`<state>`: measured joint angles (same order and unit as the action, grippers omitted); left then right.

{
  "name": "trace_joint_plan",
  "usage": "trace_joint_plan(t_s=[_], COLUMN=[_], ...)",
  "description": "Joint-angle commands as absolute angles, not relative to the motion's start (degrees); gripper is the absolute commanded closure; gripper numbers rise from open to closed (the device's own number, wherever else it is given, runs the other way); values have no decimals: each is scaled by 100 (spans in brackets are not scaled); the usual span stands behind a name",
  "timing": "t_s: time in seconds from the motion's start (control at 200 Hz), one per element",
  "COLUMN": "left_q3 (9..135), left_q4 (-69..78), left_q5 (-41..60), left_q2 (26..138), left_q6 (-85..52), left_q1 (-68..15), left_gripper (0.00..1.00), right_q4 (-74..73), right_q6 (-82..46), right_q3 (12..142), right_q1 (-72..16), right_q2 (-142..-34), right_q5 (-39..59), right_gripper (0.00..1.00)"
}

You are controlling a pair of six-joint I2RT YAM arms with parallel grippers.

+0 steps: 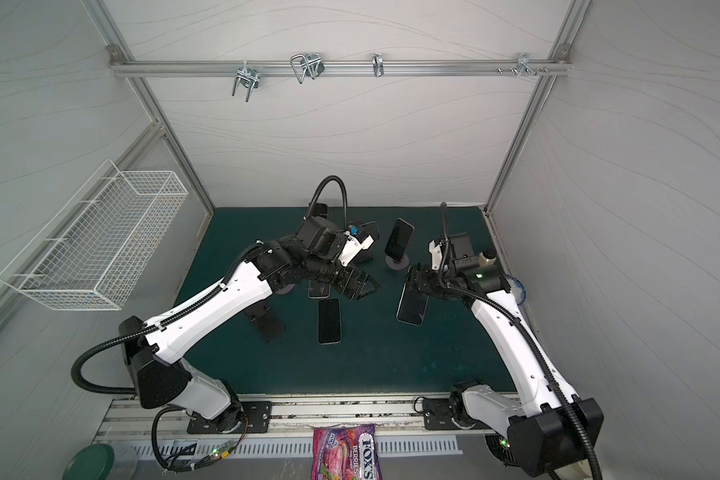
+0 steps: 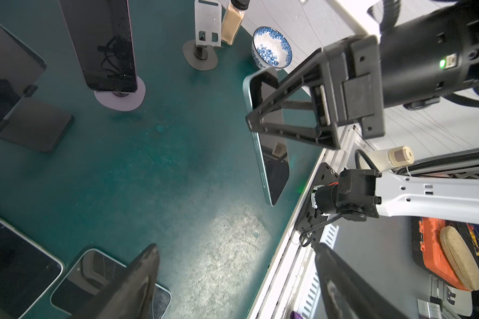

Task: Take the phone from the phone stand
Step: 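Carry the teal-edged phone toward the flat phones while the left gripper moves inward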

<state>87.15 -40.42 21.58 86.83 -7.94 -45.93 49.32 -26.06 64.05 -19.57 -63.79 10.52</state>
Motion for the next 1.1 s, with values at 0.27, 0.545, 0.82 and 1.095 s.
trace_joint_plan(t_s=[0.27,0.545,0.82,1.095], left_q3=[6944,6134,5724,5496], left_q4=[-3617,-3360,-3371,-3490], left_q5=[1894,1439,1227,513], left_q2=[7430,6767,6543,6403], left_q6=[-1254,-1453,-1609,-1264], left_q1=[-4623,-4623,-4615,-4616], left_gripper=[12,12,12,11], right_q4=[4475,4323,4305,4117], right_q6=[-2589,-2506,-2493,-2645], right_q3=[6389,6238,6222,6126], right_q1=[-2972,-3155,-3336,-3723], right_q2=[-6464,-6628,-6806,-7171], right_q5=[1257,1215,1329,1230], right_gripper=[46,45,46,46])
